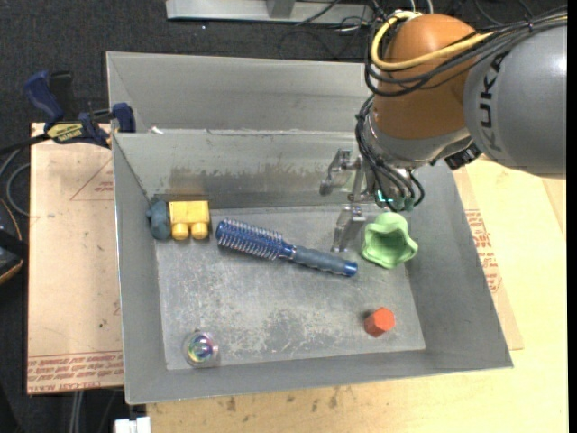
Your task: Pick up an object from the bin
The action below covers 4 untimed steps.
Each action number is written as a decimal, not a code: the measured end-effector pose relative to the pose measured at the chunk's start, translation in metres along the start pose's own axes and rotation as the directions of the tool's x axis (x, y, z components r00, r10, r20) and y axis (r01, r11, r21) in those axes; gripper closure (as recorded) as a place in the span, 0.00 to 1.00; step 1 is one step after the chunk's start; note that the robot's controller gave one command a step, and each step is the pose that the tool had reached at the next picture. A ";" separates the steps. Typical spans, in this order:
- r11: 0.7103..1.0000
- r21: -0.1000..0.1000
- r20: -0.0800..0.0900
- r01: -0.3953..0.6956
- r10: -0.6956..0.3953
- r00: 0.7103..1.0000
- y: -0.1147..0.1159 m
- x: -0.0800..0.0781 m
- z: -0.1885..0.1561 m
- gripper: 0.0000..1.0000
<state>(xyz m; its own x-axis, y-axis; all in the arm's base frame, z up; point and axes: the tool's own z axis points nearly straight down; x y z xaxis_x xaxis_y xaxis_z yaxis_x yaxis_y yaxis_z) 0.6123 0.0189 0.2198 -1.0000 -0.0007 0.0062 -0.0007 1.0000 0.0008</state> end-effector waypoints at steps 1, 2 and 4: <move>0.999 -0.001 -0.001 -0.044 0.044 0.999 0.020 -0.006 0.136 0.00; 0.999 -0.001 0.007 -0.045 0.045 0.999 0.020 -0.009 0.131 1.00; 1.000 0.000 0.017 -0.001 0.001 1.000 0.004 -0.005 -0.080 1.00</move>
Offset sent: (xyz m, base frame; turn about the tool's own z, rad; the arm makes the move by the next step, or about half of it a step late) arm 0.0076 0.0189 -0.1304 0.0465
